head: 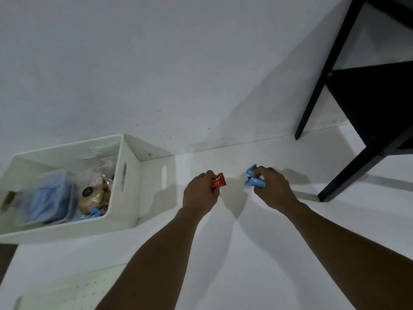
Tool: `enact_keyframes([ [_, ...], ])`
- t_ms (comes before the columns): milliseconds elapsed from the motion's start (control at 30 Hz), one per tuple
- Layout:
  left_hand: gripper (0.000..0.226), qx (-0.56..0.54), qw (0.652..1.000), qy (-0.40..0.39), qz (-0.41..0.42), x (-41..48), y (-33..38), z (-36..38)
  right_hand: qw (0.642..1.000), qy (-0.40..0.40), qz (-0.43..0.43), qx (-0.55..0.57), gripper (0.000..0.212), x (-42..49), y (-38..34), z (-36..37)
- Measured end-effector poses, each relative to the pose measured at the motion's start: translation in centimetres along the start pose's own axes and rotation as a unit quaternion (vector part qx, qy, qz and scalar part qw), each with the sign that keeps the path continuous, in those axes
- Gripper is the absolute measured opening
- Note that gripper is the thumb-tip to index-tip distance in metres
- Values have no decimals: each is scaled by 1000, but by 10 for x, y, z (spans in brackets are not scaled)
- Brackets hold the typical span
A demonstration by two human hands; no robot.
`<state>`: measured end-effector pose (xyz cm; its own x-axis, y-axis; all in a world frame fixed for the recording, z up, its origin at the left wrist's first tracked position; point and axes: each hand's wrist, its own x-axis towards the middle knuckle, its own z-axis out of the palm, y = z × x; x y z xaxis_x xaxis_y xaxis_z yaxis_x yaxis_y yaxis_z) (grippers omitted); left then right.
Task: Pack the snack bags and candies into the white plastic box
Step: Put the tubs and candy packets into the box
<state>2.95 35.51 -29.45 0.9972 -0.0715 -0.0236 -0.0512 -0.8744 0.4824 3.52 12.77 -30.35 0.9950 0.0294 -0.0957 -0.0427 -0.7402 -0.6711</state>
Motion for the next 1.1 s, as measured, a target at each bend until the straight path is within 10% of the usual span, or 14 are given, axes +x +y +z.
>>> enact_keyframes([
  [500,19,-7,977,113,-181,-89,-208,-259,974,-129,-156,99,25,-11,-346,131],
  [867,43,-134,975,-58,-168,-55,-318,-249,984,-164,-66,25,47,0,-398,229],
  [1100,32,-180,967,-61,-168,-72,-339,-258,991,-126,-35,-8,19,-20,-417,226],
])
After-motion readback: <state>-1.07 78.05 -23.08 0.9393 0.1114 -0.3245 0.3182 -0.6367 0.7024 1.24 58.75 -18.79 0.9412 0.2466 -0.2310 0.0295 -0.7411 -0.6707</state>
